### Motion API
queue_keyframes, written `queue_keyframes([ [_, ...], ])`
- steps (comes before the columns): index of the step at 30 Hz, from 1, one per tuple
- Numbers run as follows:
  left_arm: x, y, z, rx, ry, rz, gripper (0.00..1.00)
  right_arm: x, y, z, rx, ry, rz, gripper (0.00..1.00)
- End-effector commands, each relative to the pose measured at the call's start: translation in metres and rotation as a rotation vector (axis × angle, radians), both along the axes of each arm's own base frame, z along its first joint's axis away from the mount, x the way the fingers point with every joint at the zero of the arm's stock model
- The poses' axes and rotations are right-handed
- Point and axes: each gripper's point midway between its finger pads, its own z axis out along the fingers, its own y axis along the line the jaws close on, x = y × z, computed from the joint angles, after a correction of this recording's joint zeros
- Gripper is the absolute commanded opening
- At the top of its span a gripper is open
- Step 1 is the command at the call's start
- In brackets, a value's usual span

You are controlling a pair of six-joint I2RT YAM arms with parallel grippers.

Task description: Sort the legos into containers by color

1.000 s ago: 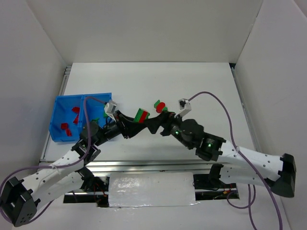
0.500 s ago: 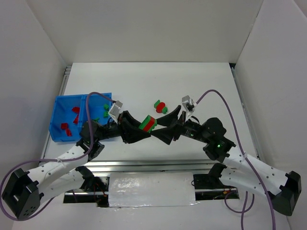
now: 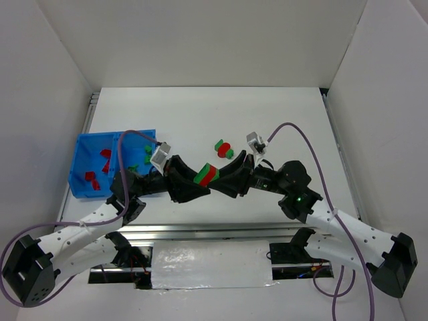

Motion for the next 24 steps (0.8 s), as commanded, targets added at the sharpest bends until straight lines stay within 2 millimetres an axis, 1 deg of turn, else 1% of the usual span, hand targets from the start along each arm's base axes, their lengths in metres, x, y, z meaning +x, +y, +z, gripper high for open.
queue_keyframes([
  [1,-0.001,0.001,0.013,-0.016,-0.058,0.012,0.55,-0.017,-0.009,0.042,0.11,-0.121,0.062,0.15],
  [2,0.002,0.0,0.011,-0.005,-0.052,0.024,0.62,-0.016,-0.009,0.04,0.104,-0.115,0.064,0.15],
  [3,0.003,0.0,0.012,-0.002,-0.052,0.031,0.88,-0.016,-0.01,0.04,0.103,-0.118,0.064,0.14],
  [4,0.003,0.001,0.013,-0.001,-0.057,0.036,0.99,-0.013,-0.011,0.04,0.098,-0.119,0.057,0.13],
  [7,0.007,0.002,0.013,0.046,-0.066,0.066,1.0,-0.008,-0.012,0.033,0.061,-0.118,0.044,0.13],
  [8,0.011,0.003,0.02,0.054,-0.105,0.097,1.0,0.002,-0.015,0.025,0.021,-0.113,0.014,0.13],
  [9,0.014,0.004,0.007,0.123,-0.06,0.109,0.99,0.002,-0.017,0.026,0.001,-0.124,0.029,0.13],
  [10,0.014,0.006,0.007,0.146,-0.072,0.121,0.99,0.006,-0.019,0.023,-0.033,-0.144,0.029,0.13],
  [11,0.015,0.009,0.015,0.164,-0.126,0.144,1.0,0.016,-0.021,0.007,-0.103,-0.092,0.025,0.13],
  [12,0.014,0.011,0.004,0.217,-0.099,0.145,0.99,0.011,-0.023,0.012,-0.124,-0.108,0.067,0.14],
  [13,0.011,0.015,0.012,0.215,-0.141,0.151,0.99,0.014,-0.025,-0.002,-0.185,-0.082,0.083,0.14],
  [14,0.009,0.017,0.012,0.217,-0.15,0.152,1.0,0.01,-0.025,-0.005,-0.205,-0.083,0.113,0.14],
  [15,0.006,0.018,0.015,0.205,-0.163,0.145,1.0,-0.001,-0.025,0.0,-0.212,-0.107,0.176,0.14],
  [16,0.001,0.019,0.017,0.188,-0.164,0.13,0.99,-0.004,-0.026,-0.007,-0.24,-0.1,0.201,0.14],
  [18,-0.005,0.016,0.02,0.173,-0.181,0.089,0.99,-0.01,-0.027,-0.006,-0.248,-0.109,0.23,0.13],
  [20,-0.005,0.014,0.019,0.174,-0.169,0.075,0.99,-0.015,-0.028,-0.005,-0.244,-0.111,0.25,0.11],
  [21,-0.001,0.011,0.015,0.183,-0.156,0.073,0.99,-0.018,-0.029,-0.006,-0.243,-0.11,0.262,0.1],
  [24,0.001,0.006,0.012,0.185,-0.145,0.055,1.0,-0.024,-0.03,-0.005,-0.248,-0.119,0.283,0.1],
])
